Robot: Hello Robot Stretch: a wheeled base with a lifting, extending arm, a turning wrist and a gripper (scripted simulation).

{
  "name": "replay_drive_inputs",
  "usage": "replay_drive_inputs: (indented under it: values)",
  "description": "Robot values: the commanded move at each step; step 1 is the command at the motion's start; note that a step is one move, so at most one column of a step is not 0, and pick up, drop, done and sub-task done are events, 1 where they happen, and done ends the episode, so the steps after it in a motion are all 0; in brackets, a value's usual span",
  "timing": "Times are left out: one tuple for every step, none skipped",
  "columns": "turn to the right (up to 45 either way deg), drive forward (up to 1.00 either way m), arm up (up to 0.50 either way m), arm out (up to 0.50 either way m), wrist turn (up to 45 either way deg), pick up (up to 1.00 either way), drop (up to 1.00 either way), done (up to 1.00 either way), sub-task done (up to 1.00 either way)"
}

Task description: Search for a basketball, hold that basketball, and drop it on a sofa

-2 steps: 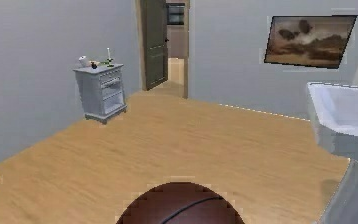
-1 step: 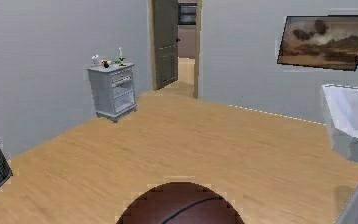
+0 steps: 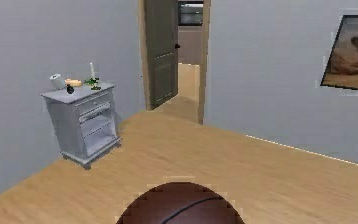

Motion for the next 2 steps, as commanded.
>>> replay_drive_inputs:
  values:
    - [0.0, 1.0, 0.0, 0.0, 0.0, 0.0, 0.0, 0.0, 0.0]
    - [0.0, 1.0, 0.0, 0.0, 0.0, 0.0, 0.0, 0.0, 0.0]
